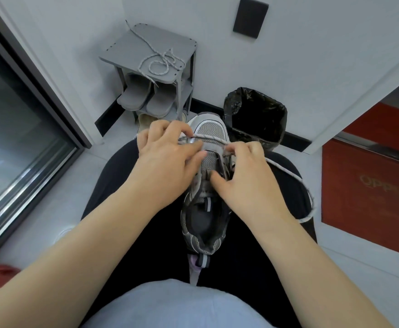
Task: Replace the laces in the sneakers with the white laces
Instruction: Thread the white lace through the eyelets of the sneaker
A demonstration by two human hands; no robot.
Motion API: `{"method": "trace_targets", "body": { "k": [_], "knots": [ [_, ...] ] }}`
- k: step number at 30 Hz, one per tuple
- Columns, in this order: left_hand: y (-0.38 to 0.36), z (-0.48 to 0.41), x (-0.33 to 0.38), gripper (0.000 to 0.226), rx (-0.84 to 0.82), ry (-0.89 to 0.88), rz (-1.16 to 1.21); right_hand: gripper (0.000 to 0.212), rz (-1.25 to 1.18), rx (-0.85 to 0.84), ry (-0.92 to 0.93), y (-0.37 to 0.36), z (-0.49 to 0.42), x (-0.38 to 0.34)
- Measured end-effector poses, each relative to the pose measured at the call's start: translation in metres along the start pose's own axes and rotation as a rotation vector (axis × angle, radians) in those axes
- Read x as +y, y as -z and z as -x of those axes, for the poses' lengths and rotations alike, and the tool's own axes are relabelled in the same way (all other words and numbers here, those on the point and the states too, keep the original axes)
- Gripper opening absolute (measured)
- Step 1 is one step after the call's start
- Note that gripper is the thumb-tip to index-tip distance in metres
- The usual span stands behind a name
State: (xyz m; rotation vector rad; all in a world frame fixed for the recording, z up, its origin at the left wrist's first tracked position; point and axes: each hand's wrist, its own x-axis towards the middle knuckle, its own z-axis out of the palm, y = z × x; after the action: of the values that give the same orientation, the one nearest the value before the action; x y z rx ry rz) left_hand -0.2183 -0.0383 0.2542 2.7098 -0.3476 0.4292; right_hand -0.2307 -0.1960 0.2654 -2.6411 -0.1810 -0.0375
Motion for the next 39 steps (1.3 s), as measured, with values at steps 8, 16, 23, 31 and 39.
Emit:
{"method": "trace_targets", "body": {
  "k": [8,16,23,31,39],
  "knots": [
    [0.007,0.009,0.024,0.064,-0.098,0.260,0.270,0.042,-0.211,0.072,-0.057,0.000,-0.006,0.003],
    [0.002,0.008,0.025,0.046,-0.001,0.299,0.346,0.048,-0.162,0.001,-0.094,0.003,-0.011,0.004],
    [0.001,0.003,0.019,0.052,-0.032,0.294,0.274,0.040,-0.181,-0.002,-0.138,0.001,-0.012,0.003],
    [0.005,0.000,0.019,0.041,-0.087,0.379,0.315,0.030,-0.288,0.020,-0.129,-0.003,-0.016,-0.001],
    [0.006,-0.005,0.008,0.030,-0.149,0.424,0.457,0.024,-0.160,-0.022,-0.004,0.004,-0.020,-0.002]
  ]
}}
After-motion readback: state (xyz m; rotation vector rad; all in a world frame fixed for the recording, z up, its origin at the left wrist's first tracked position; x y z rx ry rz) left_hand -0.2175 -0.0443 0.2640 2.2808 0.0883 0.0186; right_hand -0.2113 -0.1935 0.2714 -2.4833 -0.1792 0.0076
